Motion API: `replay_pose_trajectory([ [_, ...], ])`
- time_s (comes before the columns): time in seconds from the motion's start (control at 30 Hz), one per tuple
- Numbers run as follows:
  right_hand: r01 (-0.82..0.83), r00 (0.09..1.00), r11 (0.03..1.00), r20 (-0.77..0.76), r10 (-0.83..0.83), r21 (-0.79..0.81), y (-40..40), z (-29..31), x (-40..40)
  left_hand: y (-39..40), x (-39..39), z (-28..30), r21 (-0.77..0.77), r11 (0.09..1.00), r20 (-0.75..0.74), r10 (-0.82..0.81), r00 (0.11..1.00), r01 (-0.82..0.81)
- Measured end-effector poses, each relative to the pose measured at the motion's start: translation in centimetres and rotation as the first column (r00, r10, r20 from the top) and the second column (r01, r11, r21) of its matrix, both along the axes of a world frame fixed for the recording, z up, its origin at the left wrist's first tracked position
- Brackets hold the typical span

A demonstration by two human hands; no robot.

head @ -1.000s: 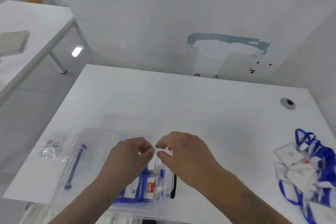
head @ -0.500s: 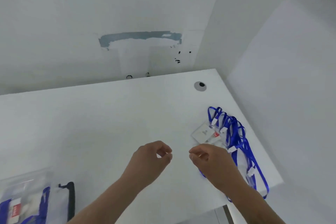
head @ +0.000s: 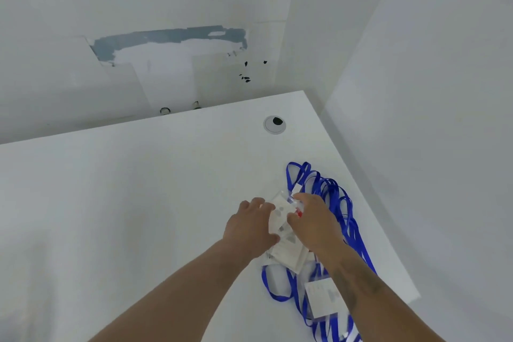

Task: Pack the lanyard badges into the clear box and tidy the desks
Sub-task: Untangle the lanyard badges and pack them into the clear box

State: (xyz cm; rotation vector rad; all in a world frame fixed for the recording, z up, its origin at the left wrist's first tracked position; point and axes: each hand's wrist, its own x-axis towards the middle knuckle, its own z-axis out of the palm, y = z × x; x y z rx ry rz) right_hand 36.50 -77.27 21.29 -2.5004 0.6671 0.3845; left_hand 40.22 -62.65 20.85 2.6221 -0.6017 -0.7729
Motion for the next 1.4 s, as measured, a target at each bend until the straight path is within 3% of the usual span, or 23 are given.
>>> replay_pose_trajectory([
  [0.07, -0.019, 1.000, 0.998, 0.006, 0.020, -0.064, -0.4, -0.5, 0.2, -0.4, 0.0, -0.9, 0.078, 0.991, 0.038, -0.110, 0.993, 0.106],
  [0.17, -0.010, 0.997, 0.995, 0.079, 0.018, -0.097, -1.0, -1.0, 0.4, -0.5, -0.1, -1.9, 0.094, 0.987, 0.101, -0.137, 0.985, 0.127],
  [0.3, 0.118, 0.980, 0.982, 0.144, -0.139, 0.146, -1.2, -0.5, 1.4, 0.7, 0.1, -2.2, 0.009, 0.992, 0.096, -0.128, 0.987, 0.128],
  [0.37, 0.220, 0.953, 0.918, 0.130, -0.275, 0.329, -1.1, 0.6, 1.9, 2.0, 0.0, -1.7, -0.062, 0.992, 0.115, -0.100, 0.988, 0.107],
  [0.47, 0.360, 0.884, 0.699, 0.014, -0.467, 0.618, -0.5, 3.2, 2.5, 4.3, -0.4, 0.2, -0.198, 0.977, 0.237, -0.035, 0.971, 0.084],
  [0.57, 0.359, 0.881, 0.554, -0.076, -0.468, 0.751, 0.9, 5.9, 2.6, 7.0, -0.9, 2.8, -0.317, 0.948, 0.345, 0.096, 0.934, 0.019],
  [0.63, 0.306, 0.908, 0.545, -0.066, -0.415, 0.780, 2.3, 7.2, 2.7, 8.8, -1.3, 4.8, -0.431, 0.901, 0.363, 0.234, 0.902, -0.060],
  [0.7, 0.217, 0.943, 0.615, -0.001, -0.332, 0.758, 4.1, 8.2, 2.6, 10.6, -1.8, 7.0, -0.531, 0.822, 0.252, 0.382, 0.889, -0.203],
  [0.83, 0.014, 0.955, 0.787, 0.226, -0.193, 0.617, 8.6, 10.0, 2.2, 15.1, -2.7, 11.0, -0.566, 0.611, -0.205, 0.546, 0.812, -0.553],
  [0.93, -0.042, 0.948, 0.743, 0.262, -0.181, 0.667, 11.6, 11.0, 2.0, 18.0, -3.3, 13.5, -0.580, 0.453, -0.450, 0.514, 0.731, -0.676],
  [1.07, 0.008, 0.977, 0.648, 0.132, -0.167, 0.762, 17.1, 10.9, 1.1, 21.9, -4.3, 15.2, -0.550, 0.215, -0.691, 0.426, 0.584, -0.807],
  [1.2, -0.044, 0.963, 0.512, 0.174, -0.208, 0.858, 21.8, 9.7, -0.3, 24.1, -4.3, 15.2, -0.442, -0.012, -0.853, 0.314, 0.416, -0.897],
  [1.3, -0.115, 0.944, 0.588, 0.272, -0.185, 0.800, 24.1, 9.3, -1.4, 25.1, -4.1, 15.0, -0.421, -0.103, -0.882, 0.277, 0.380, -0.901],
  [1.4, -0.216, 0.951, 0.752, 0.308, 0.018, 0.623, 25.8, 9.4, -2.4, 25.5, -4.1, 15.0, -0.445, -0.112, -0.862, 0.322, 0.391, -0.888],
])
